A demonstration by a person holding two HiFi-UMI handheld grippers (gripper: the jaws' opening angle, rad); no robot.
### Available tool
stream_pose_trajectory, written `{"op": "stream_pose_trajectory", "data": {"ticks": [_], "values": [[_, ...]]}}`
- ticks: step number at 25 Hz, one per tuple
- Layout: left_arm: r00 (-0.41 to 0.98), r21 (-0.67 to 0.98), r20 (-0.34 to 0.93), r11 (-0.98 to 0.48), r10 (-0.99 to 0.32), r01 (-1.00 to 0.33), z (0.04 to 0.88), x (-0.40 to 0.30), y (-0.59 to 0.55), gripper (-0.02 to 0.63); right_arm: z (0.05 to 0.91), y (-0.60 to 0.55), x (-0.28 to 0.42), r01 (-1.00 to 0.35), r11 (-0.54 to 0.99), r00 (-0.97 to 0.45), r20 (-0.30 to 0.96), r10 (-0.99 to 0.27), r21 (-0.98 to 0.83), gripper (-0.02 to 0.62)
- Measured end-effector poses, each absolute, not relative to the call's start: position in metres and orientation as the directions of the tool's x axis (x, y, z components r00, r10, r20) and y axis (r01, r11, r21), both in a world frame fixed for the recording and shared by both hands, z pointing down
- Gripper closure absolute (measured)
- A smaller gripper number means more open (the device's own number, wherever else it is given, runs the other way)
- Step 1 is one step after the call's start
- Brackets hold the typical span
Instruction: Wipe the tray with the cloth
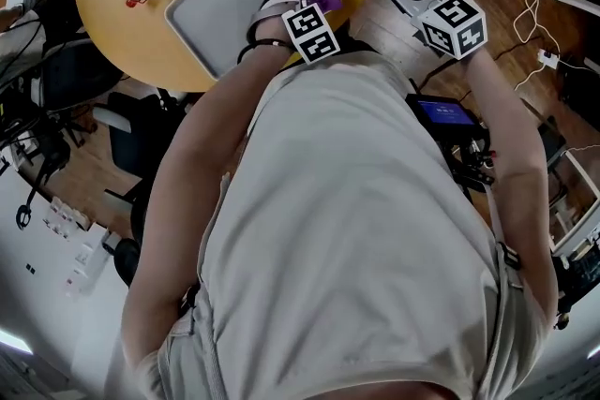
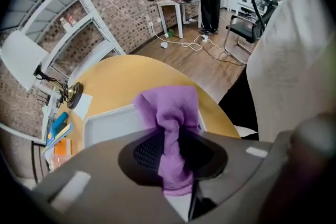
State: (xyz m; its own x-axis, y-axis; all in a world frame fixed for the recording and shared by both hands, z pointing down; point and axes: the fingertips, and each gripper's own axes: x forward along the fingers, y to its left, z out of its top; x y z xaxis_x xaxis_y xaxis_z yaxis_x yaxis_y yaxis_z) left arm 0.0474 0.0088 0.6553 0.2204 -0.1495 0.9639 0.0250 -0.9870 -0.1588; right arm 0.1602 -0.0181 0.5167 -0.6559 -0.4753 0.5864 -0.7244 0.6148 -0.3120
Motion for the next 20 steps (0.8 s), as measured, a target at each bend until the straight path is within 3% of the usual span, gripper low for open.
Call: {"op": "stream_pose_trajectory", "data": {"ticks": [4,7,11,13,16,20], "values": [[0.292,-0.157,0.939,-0.982,-0.182,-0.106,0.627,0.032,0.003,0.523,0.506,-0.029,0.151,-0.696,0.655,-0.676,0.576,-0.46,-0.294,0.592],[0.386,-0.105,0.89,-0.934,-0.241,-0.341,0.595,0.0,-0.01,0.523,0.499,-0.035,0.145,-0.681,0.673,-0.685,0.575,-0.448,-0.287,0.592],[0.356,-0.052,0.825,-0.687,-0.439,-0.725,0.557,-0.104,-0.037,0.523,0.491,-0.045,0.117,-0.615,0.74,-0.727,0.56,-0.397,-0.274,0.592],[0.274,-0.066,0.81,-0.546,-0.518,-0.835,0.539,-0.158,-0.038,0.523,0.487,-0.051,0.105,-0.575,0.772,-0.75,0.553,-0.365,-0.27,0.592],[0.144,-0.136,0.805,-0.416,-0.575,-0.899,0.524,-0.23,-0.029,0.523,0.481,-0.052,0.094,-0.546,0.795,-0.758,0.559,-0.336,-0.263,0.592],[-0.03,-0.3,0.82,-0.385,-0.572,-0.873,0.515,-0.314,-0.007,0.523,0.467,-0.047,0.066,-0.502,0.828,-0.776,0.555,-0.301,-0.252,0.592]]}}
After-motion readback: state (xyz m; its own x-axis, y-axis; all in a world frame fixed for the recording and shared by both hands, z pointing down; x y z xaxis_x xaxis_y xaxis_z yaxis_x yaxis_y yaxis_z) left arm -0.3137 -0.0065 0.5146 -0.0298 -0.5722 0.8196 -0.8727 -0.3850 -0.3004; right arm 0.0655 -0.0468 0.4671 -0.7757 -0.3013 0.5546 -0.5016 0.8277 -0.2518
